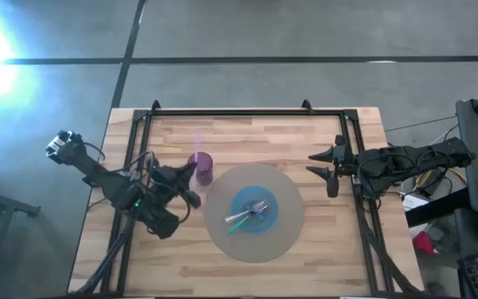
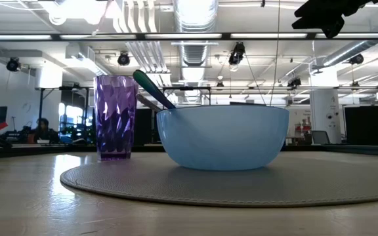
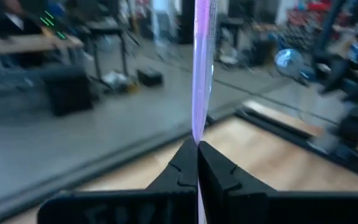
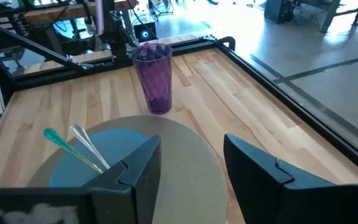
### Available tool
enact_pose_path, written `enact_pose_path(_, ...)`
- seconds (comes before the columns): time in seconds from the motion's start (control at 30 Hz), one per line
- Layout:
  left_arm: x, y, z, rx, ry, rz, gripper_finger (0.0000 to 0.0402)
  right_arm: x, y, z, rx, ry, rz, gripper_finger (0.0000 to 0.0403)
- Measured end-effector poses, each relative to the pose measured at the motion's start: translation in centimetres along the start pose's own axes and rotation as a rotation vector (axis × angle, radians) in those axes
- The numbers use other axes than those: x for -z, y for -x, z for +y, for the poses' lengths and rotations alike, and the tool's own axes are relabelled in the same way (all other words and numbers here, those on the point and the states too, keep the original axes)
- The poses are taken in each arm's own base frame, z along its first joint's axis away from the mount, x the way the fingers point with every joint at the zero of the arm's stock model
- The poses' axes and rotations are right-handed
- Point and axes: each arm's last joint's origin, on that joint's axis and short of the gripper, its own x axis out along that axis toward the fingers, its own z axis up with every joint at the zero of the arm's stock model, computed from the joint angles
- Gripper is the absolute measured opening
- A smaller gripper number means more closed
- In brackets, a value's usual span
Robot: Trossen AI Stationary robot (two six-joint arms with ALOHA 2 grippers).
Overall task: Pick & Place Utensil
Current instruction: Put the straw in the violet cup
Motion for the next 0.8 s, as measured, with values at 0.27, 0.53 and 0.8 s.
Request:
enact_pose_path(0.27, 2.1, -2.3, 0.6, -0.162, -0.060, -0.119, 0.0000, 0.0, 0.0, -0.1, 0.029, 0.000, -0.009, 0.0169)
enact_pose_path(0.53, 6.6, -4.8, 2.0, -0.247, 0.042, -0.149, 0.0000, 0.0, 0.0, -0.1, 0.049, 0.001, -0.016, 0.0169)
enact_pose_path(0.8, 9.9, -6.1, 2.9, -0.265, 0.140, -0.141, 0.0000, 0.0, 0.0, -0.1, 0.050, 0.001, -0.016, 0.0169)
